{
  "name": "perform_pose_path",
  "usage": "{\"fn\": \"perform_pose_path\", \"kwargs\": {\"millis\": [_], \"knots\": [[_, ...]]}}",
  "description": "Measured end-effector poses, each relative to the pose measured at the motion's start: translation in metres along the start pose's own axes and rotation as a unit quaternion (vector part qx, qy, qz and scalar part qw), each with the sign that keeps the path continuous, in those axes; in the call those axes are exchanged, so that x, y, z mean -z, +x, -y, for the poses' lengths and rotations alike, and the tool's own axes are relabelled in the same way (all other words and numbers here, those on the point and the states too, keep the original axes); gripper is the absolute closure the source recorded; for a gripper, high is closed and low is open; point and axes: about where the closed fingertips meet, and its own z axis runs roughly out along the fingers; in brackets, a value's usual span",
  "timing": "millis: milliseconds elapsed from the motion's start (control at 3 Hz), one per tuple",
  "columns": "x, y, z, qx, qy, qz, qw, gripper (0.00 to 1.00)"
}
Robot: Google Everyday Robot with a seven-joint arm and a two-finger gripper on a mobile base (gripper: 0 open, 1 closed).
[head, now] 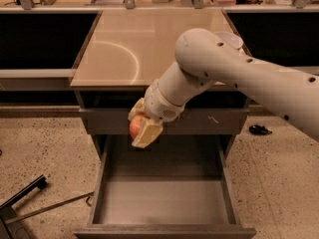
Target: Pick apple from middle drawer and place on counter
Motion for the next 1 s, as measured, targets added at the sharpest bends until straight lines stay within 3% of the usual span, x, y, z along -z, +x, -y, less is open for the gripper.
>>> {"fn": "perform_pose_path", "kwargs": {"millis": [333,667,1000], "knots": [[0.0,0.0,0.0,0.0,0.0,0.0,1.0,1.0],[0.03,-0.004,0.03,0.021,0.054,0.005,0.9983,1.0],[0.081,-0.015,0.059,0.056,0.153,-0.021,0.9864,1.0]]}}
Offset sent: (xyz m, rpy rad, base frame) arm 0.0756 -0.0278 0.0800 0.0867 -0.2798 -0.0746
